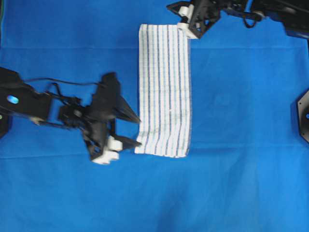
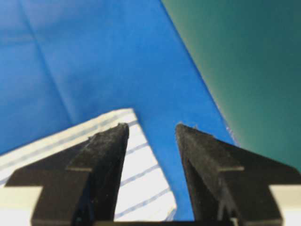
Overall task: Fold the blue towel.
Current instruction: 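Lay the towel down vertically and open both grippers, moving them outward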
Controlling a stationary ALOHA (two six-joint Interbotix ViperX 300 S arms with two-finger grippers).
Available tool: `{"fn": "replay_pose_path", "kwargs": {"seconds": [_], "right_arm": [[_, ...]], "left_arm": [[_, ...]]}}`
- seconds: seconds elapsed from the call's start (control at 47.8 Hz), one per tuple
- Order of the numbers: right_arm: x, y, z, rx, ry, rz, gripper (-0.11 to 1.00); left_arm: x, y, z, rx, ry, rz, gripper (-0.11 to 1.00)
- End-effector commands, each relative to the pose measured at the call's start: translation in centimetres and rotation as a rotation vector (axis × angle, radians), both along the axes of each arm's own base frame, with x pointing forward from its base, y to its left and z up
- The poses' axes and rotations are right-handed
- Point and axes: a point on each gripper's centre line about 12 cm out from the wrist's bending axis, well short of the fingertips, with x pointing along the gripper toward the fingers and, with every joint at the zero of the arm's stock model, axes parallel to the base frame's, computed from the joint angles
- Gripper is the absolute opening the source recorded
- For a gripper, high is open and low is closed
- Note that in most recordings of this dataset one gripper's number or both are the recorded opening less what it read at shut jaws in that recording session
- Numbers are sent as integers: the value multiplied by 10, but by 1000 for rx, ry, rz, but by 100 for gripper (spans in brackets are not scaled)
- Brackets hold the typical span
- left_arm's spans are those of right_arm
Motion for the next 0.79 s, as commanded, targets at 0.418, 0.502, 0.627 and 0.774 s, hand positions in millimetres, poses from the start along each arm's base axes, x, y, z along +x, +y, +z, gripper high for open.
{"fn": "replay_pose_path", "kwargs": {"seconds": [0.418,0.502,0.627,0.774], "right_arm": [[-76,112,46,-53,-299,232,51],[-86,127,41,-33,-347,270,51],[-94,138,31,-9,-385,295,51],[-96,139,26,1,-393,296,51]], "left_arm": [[-70,54,69,198,-398,70,67],[-79,59,73,217,-442,87,67],[-91,64,71,228,-476,110,67],[-94,65,67,229,-480,118,67]]}}
